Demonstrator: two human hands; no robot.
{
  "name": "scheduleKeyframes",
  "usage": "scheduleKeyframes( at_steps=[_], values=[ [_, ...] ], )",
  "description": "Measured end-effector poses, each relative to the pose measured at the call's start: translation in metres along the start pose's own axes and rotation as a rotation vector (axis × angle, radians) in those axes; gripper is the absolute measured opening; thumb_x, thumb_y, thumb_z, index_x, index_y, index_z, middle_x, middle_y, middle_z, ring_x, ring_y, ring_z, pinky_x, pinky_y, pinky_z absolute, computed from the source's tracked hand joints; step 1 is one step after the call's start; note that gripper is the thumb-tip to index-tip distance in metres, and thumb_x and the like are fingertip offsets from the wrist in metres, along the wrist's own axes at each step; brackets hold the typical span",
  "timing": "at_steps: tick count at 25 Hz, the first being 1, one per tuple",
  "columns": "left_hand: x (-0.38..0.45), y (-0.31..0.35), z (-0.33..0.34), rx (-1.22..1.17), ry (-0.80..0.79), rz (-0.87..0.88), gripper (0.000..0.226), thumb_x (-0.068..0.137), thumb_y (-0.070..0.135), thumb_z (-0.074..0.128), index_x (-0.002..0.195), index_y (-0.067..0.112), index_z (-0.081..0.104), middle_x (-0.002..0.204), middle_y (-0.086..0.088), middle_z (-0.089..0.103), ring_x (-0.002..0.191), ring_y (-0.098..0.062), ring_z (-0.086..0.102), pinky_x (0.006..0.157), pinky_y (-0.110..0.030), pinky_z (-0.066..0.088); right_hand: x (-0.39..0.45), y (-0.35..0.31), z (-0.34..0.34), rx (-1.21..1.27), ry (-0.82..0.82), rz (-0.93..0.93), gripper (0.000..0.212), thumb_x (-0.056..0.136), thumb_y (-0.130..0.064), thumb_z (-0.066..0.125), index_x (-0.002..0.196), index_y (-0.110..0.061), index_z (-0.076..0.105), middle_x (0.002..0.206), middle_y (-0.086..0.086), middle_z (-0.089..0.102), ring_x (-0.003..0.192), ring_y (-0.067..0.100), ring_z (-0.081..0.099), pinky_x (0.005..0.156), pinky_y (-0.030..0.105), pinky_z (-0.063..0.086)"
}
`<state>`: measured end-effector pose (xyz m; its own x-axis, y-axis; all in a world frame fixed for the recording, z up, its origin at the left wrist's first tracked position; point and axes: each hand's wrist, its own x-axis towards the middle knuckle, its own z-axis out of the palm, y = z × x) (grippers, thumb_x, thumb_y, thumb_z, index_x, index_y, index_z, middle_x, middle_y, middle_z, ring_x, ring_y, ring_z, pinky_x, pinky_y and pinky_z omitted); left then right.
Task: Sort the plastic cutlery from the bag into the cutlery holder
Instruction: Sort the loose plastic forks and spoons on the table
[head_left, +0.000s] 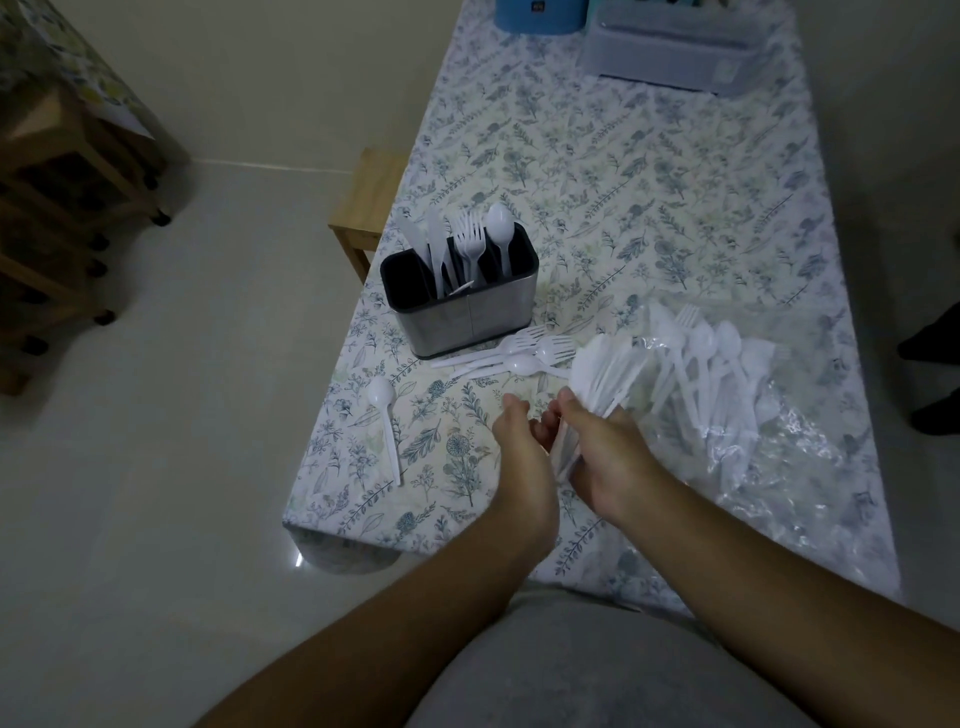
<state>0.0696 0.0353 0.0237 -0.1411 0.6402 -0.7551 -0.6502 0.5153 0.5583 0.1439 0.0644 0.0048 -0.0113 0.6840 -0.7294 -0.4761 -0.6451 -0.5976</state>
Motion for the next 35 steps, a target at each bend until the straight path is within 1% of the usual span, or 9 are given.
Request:
scheduleKeyframes(
  at_steps=[2,4,6,8,12,17,21,28,35],
  values=[
    [0.002,0.001,-0.009,0.21,0.012,0.146,0.041,0.106,0.048,0.032,0.121,0.016,0.052,0.107,-0.004,0.06,0.094,-0.014,0.059,0.081,-0.033,0.05,0.001,-0.006,-0.008,-0.065,0.039,-0.005,0.014,0.099,-0.016,0.064,0.105,-0.004,0.062,0.079,0.007,0.066,0.07,0.019,0.066,0.065,0.037,0.057],
    [0.019,0.009,-0.038,0.674,0.046,0.273,0.022,0.103,0.036,0.047,0.108,0.016,0.055,0.097,-0.004,0.06,0.078,-0.01,0.056,0.063,-0.024,0.045,0.003,-0.015,-0.027,-0.092,0.054,0.072,0.008,0.099,-0.012,0.061,0.102,-0.007,0.056,0.075,0.005,0.058,0.059,0.017,0.057,0.056,0.035,0.051],
    [0.031,0.012,-0.065,1.241,0.007,0.283,0.017,0.091,0.03,0.065,0.096,0.016,0.058,0.088,-0.001,0.063,0.072,-0.01,0.059,0.058,-0.024,0.047,0.002,-0.015,-0.047,-0.103,0.077,0.18,0.008,0.092,-0.007,0.059,0.089,-0.011,0.053,0.069,0.003,0.049,0.049,0.014,0.045,0.048,0.029,0.04],
    [0.031,0.005,-0.074,1.56,-0.07,0.345,0.018,0.083,0.027,0.071,0.084,0.012,0.063,0.076,-0.001,0.064,0.067,-0.015,0.061,0.058,-0.03,0.052,-0.001,-0.008,-0.058,-0.166,0.094,0.248,0.015,0.088,-0.007,0.06,0.077,-0.014,0.052,0.061,0.0,0.045,0.045,0.013,0.037,0.044,0.025,0.032],
    [0.034,0.006,-0.074,1.575,-0.02,0.368,0.018,0.089,0.025,0.07,0.078,0.013,0.064,0.069,0.002,0.062,0.06,-0.009,0.057,0.054,-0.021,0.048,-0.007,0.0,-0.063,-0.268,0.082,0.188,0.013,0.085,-0.006,0.075,0.094,-0.011,0.067,0.063,-0.001,0.046,0.047,0.012,0.038,0.041,0.023,0.03],
    [0.05,0.012,-0.074,1.462,0.091,0.587,0.027,0.088,0.031,0.072,0.106,0.016,0.06,0.103,0.001,0.058,0.086,-0.013,0.059,0.073,-0.027,0.054,-0.01,-0.004,-0.063,-0.226,0.054,0.209,0.021,0.091,-0.025,0.075,0.085,-0.008,0.065,0.065,0.005,0.055,0.051,0.016,0.051,0.048,0.028,0.046],
    [0.05,-0.005,-0.067,1.656,-0.033,0.591,0.015,0.094,0.027,0.064,0.094,0.012,0.066,0.091,-0.002,0.064,0.076,-0.012,0.061,0.068,-0.026,0.054,-0.01,-0.002,-0.067,-0.278,0.02,0.22,0.026,0.094,-0.038,0.071,0.096,-0.014,0.062,0.064,0.002,0.051,0.05,0.015,0.044,0.049,0.03,0.046],
    [0.063,0.0,-0.062,1.682,0.052,0.541,0.02,0.094,0.022,0.055,0.082,0.009,0.064,0.072,-0.003,0.061,0.064,-0.015,0.062,0.055,-0.028,0.053,-0.006,0.004,-0.072,-0.312,0.048,0.175,0.01,0.088,-0.019,0.078,0.092,-0.013,0.072,0.06,0.002,0.044,0.048,0.016,0.04,0.045,0.027,0.038],
    [0.065,-0.005,-0.059,1.752,0.01,0.504,0.031,0.096,0.035,0.057,0.076,0.013,0.059,0.064,0.002,0.051,0.06,-0.016,0.056,0.05,-0.022,0.038,0.0,0.008,-0.075,-0.262,0.08,0.194,0.023,0.088,-0.02,0.077,0.107,-0.006,0.074,0.073,0.004,0.053,0.054,0.016,0.043,0.047,0.029,0.04]
  ],
)
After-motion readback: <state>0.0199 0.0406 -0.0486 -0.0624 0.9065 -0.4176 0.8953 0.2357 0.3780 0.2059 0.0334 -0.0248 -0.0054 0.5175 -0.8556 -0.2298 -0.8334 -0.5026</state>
